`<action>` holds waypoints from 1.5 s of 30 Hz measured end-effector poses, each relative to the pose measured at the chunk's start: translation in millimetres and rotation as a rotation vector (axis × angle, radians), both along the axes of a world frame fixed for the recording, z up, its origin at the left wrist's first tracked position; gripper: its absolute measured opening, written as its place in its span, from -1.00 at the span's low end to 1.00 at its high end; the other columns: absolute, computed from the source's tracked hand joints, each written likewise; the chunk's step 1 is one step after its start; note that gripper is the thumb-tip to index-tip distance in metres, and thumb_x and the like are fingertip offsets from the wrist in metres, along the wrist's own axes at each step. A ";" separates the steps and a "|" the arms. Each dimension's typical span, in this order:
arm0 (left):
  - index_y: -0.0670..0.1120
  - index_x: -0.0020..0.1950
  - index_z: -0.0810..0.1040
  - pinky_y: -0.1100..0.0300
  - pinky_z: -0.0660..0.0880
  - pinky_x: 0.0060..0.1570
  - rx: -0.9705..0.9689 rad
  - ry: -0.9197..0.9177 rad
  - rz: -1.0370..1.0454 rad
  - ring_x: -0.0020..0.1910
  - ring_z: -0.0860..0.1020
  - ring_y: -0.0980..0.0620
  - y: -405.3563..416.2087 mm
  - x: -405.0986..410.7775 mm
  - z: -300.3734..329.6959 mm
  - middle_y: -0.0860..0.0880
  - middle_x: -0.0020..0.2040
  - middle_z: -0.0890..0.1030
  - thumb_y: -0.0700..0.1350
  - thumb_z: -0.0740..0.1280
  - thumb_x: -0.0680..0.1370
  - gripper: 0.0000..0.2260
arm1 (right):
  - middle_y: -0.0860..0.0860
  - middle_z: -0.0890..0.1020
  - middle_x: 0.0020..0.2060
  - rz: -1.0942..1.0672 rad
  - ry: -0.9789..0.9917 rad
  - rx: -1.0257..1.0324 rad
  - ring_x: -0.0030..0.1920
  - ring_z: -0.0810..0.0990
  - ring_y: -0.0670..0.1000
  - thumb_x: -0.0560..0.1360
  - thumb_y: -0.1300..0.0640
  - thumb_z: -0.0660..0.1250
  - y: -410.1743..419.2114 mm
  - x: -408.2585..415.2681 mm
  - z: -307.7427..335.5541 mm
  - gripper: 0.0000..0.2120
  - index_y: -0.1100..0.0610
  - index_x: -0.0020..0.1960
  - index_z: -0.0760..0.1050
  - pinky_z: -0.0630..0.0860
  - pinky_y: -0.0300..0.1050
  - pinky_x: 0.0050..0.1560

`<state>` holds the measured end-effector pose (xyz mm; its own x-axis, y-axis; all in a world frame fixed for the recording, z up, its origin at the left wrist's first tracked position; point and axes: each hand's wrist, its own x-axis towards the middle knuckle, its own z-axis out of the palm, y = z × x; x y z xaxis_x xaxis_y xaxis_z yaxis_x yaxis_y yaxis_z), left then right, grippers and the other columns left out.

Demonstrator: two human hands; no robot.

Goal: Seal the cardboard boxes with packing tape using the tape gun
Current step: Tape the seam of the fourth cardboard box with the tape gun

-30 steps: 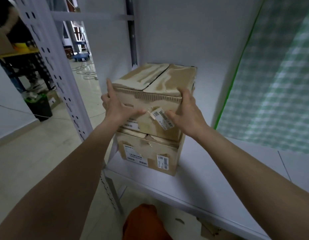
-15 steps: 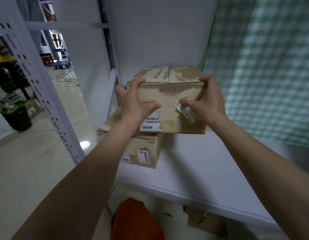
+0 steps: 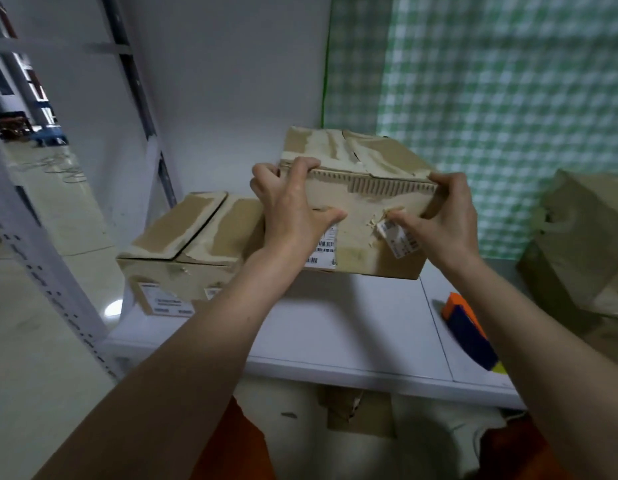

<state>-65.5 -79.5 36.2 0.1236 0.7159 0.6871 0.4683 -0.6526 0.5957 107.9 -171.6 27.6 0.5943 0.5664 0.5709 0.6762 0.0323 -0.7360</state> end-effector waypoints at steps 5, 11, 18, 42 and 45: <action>0.08 0.23 0.50 0.31 0.25 0.23 -0.103 0.040 -0.015 0.17 0.21 -0.06 -32.4 16.5 -41.4 -0.09 0.17 0.19 0.01 0.64 0.19 -0.35 | 0.06 0.46 0.20 -0.002 0.029 -0.086 0.18 0.46 -0.02 0.23 0.08 0.61 -29.7 18.5 -40.6 -0.30 0.13 0.25 0.34 0.47 -0.01 0.23; 0.05 0.27 0.46 0.24 0.31 0.24 -0.258 0.111 0.016 0.20 0.21 -0.05 -69.6 13.7 -107.3 -0.08 0.19 0.17 -0.02 0.63 0.24 -0.35 | 0.03 0.43 0.19 0.039 0.064 -0.241 0.13 0.43 -0.07 0.22 0.11 0.61 -56.9 22.9 -93.5 -0.32 0.12 0.24 0.37 0.44 -0.13 0.16; 0.05 0.38 0.36 0.23 0.31 0.20 -0.302 0.338 -0.088 0.15 0.23 0.03 -96.5 -0.6 -150.4 0.01 0.10 0.16 0.14 0.44 0.44 -0.44 | 0.15 0.37 0.18 0.111 0.002 -0.483 0.14 0.46 0.09 0.28 0.28 0.56 -66.6 39.1 -119.9 -0.42 0.19 0.19 0.35 0.46 -0.10 0.16; 0.04 0.57 0.05 -0.04 -0.05 0.49 -0.415 1.053 -0.185 0.55 -0.05 -0.11 82.0 42.7 -102.4 -0.11 0.58 0.00 0.31 -0.02 0.59 -0.38 | 0.15 0.43 0.34 0.076 -0.629 -0.758 0.41 0.31 0.16 0.48 -0.30 -0.23 2.5 -19.7 -118.1 -0.31 0.08 0.28 0.40 0.15 0.26 0.34; 0.08 0.57 0.01 -0.04 -0.08 0.50 -0.437 1.108 -0.156 0.55 -0.06 -0.12 100.5 58.2 -97.6 -0.11 0.58 -0.03 0.35 -0.02 0.56 -0.36 | 0.12 0.41 0.38 0.111 -0.649 -0.757 0.42 0.30 0.13 0.50 -0.25 -0.21 3.2 -11.0 -119.3 -0.34 0.08 0.32 0.38 0.14 0.21 0.37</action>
<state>-7.3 21.0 -61.4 0.6004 0.7865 -0.1450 0.7997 -0.5913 0.1041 96.8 -168.4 -91.7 0.2173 0.9480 0.2324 0.9757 -0.2044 -0.0785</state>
